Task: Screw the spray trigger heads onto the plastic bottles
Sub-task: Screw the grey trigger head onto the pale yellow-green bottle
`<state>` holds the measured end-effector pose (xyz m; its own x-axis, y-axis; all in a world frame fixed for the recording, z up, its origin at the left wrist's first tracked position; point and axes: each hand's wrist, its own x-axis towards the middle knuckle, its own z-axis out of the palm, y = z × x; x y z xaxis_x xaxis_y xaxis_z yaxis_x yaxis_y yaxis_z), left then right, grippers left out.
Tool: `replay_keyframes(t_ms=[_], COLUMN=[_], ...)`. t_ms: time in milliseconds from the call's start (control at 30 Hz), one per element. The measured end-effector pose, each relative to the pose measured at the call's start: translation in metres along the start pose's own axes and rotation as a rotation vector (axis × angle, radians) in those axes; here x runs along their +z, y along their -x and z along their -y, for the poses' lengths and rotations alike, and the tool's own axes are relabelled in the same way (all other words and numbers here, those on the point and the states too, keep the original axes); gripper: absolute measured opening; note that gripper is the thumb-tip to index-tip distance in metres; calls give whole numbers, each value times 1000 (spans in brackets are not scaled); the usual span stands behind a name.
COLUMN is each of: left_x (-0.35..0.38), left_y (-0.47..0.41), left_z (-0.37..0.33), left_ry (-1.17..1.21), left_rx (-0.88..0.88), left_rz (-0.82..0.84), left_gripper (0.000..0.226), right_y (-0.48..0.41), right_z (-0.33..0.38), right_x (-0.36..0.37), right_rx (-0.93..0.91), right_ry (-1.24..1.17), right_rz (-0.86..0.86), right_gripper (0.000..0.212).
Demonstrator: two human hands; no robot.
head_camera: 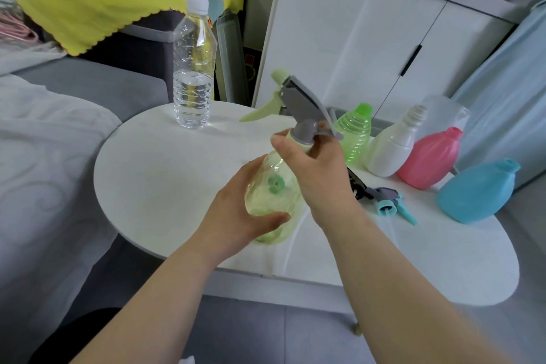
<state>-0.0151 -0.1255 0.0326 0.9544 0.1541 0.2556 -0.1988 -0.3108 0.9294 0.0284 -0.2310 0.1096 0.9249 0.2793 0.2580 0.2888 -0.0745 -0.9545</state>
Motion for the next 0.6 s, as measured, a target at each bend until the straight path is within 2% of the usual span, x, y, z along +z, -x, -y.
replay_keyframes(t_ms=[167,300,500,600], left_x=[0,0,-1,7], left_y=[-1,-1,-1,0], left_z=[1,-1,-5,-6], left_ry=[32,36,56,20], left_rx=[7,6,-20,-29], left_rz=[4,4,19,-30], left_gripper=[71,72,72,74], right_y=[10,6,-5,-5], right_z=[-2,1,0,-3], right_x=[-17,-18,-21,-24], right_rx=[67,35,123,141], right_ry=[-135,-154,-110,-66], right_rz=[196,196,220,205], right_gripper=[18,18,12,8])
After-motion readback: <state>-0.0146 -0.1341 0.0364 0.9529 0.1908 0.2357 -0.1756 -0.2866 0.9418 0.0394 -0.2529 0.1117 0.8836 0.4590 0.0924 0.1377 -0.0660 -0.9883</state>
